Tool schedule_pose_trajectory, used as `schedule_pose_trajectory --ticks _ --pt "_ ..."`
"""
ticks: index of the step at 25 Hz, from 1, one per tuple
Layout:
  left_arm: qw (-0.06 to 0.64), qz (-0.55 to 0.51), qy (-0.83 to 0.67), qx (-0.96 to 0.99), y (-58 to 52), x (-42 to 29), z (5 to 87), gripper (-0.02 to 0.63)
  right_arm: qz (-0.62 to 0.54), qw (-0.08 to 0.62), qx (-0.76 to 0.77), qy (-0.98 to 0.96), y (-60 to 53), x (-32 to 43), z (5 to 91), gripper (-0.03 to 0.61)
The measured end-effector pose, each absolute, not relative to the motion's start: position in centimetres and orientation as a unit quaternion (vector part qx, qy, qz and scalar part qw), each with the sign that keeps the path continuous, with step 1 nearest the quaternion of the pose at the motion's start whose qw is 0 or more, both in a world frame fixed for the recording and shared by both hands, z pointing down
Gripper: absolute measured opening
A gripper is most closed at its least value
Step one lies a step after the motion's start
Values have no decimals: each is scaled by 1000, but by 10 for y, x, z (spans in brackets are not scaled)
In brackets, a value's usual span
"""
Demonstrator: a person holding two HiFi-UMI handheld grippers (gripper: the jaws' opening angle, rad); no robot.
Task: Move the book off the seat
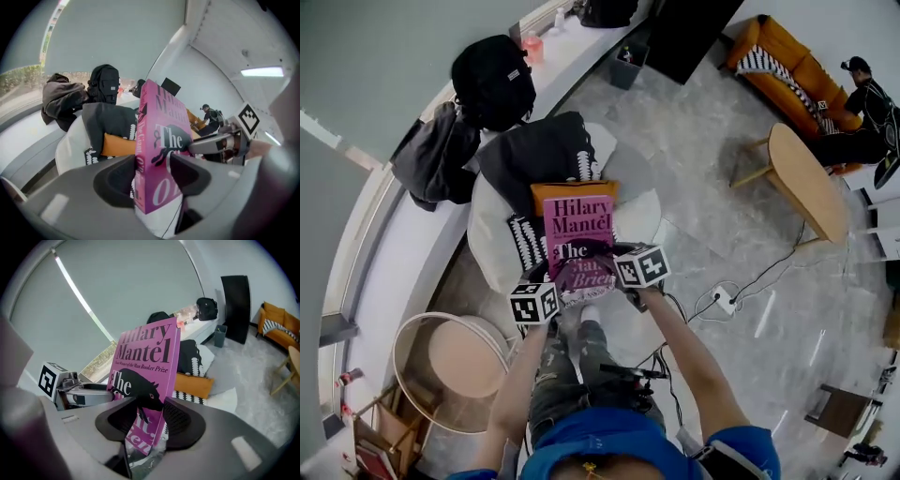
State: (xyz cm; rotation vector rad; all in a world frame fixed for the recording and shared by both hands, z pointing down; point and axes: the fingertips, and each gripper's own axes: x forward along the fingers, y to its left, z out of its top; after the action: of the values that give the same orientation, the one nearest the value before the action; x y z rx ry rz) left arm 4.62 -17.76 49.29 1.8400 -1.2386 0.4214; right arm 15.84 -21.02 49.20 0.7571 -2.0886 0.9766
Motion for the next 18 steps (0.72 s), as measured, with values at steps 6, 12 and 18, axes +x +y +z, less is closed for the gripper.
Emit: schedule_pose_trajectory --ticks 6,12,18 --pt "397 138 -517 746 -155 51 403 230 321 343 303 -829 -191 162 397 178" --pt "376 119 -523 756 -138 48 352 232 282 326 322 -843 -173 159 341 178" --pt "363 116 -534 755 -121 41 335 230 278 314 314 -852 -157 151 327 178"
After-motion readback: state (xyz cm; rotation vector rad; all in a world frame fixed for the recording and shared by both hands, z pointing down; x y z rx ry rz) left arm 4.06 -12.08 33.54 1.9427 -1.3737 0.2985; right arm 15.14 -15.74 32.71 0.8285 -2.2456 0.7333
